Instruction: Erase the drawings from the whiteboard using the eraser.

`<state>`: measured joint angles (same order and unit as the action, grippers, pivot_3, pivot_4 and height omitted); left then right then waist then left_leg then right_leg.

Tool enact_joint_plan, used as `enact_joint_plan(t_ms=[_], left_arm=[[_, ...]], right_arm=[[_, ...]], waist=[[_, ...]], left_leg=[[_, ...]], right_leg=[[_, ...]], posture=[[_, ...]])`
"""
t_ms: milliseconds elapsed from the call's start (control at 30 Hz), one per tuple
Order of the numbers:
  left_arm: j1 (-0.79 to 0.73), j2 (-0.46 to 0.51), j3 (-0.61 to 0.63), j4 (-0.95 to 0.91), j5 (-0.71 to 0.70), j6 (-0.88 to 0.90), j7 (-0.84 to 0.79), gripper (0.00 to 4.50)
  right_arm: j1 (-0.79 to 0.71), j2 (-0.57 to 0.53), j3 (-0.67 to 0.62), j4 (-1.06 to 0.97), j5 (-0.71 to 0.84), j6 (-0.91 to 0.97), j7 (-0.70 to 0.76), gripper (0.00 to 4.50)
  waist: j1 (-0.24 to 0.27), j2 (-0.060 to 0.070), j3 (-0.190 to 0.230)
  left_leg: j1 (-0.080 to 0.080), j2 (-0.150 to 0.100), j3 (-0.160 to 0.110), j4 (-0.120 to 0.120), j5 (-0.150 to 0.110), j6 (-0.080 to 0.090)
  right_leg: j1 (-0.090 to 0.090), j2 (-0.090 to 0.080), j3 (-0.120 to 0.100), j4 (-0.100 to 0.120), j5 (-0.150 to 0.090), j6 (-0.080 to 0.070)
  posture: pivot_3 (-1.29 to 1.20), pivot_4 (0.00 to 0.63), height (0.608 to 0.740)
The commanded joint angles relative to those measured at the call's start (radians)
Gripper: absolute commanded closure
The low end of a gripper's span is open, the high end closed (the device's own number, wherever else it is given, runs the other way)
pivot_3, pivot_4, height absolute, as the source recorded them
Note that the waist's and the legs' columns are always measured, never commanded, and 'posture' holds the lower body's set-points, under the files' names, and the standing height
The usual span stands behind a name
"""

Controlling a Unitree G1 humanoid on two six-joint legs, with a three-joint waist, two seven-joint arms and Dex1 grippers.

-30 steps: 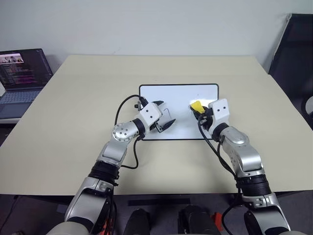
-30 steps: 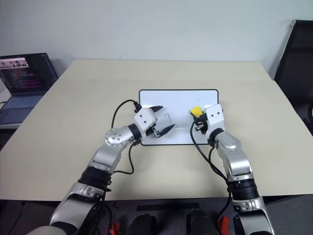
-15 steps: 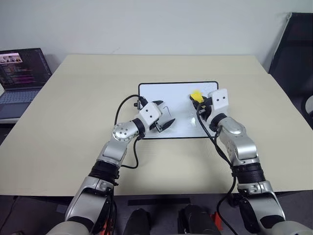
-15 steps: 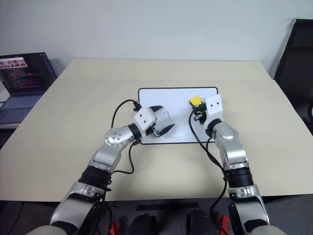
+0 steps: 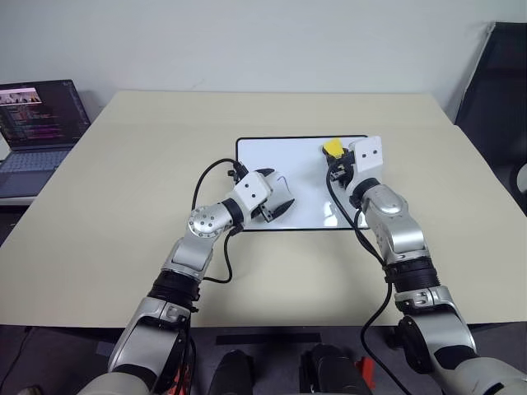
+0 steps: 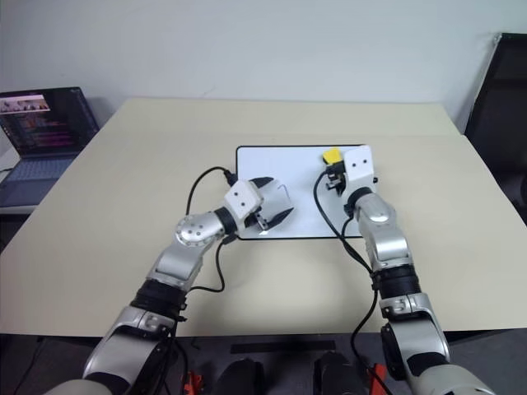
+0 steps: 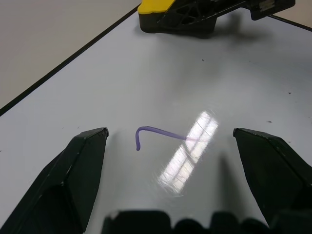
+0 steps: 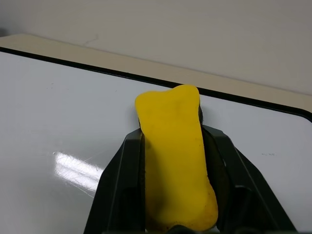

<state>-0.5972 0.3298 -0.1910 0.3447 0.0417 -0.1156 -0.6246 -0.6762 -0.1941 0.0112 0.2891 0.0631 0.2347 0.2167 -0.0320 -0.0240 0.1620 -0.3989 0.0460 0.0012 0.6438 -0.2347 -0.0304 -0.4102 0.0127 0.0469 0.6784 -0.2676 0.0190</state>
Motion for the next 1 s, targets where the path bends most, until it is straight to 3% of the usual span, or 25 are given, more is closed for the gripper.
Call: enact_joint_plan(t_ms=[33, 300, 600, 1000], left_arm=[[-0.003, 0.007, 0.015, -0.051, -0.005, -0.003, -0.001, 0.0], [-0.012, 0.0, 0.011, -0.044, -0.005, -0.002, 0.0, 0.0], [-0.021, -0.015, 0.01, -0.034, -0.008, -0.006, 0.003, 0.0], [0.226, 0.004, 0.037, -0.339, 0.007, 0.109, 0.076, 0.0]], right_arm=[[0.063, -0.029, -0.008, -0.047, -0.024, 0.064, -0.014, 3.24], [0.222, -0.046, 0.029, -0.228, -0.029, 0.209, -0.001, 3.24], [0.218, -0.027, -0.014, -0.281, 0.022, 0.205, 0.009, 3.24], [0.245, -0.007, 0.021, -0.392, 0.046, 0.081, 0.06, 3.24]], waist=[[0.002, 0.0, 0.0], [0.001, -0.001, 0.0], [0.0, -0.001, 0.0], [-0.002, 0.0, 0.003]], left_leg=[[0.0, 0.0, 0.0, 0.0, 0.0, 0.0], [0.003, 0.0, 0.0, 0.001, 0.0, 0.0], [0.004, 0.0, 0.0, 0.001, 0.0, 0.0], [-0.001, 0.001, 0.0, -0.004, 0.0, 0.0]], right_leg=[[0.0, 0.0, 0.0, 0.0, 0.0, 0.0], [0.003, 0.0, 0.0, 0.0, 0.0, 0.0], [0.004, 0.0, 0.0, 0.0, 0.0, 0.0], [-0.002, 0.0, 0.0, -0.002, -0.001, 0.0]], posture=[[0.0, 0.15, 0.74], [0.0, 0.15, 0.74], [0.0, 0.15, 0.74], [0.0, 0.15, 0.74]])
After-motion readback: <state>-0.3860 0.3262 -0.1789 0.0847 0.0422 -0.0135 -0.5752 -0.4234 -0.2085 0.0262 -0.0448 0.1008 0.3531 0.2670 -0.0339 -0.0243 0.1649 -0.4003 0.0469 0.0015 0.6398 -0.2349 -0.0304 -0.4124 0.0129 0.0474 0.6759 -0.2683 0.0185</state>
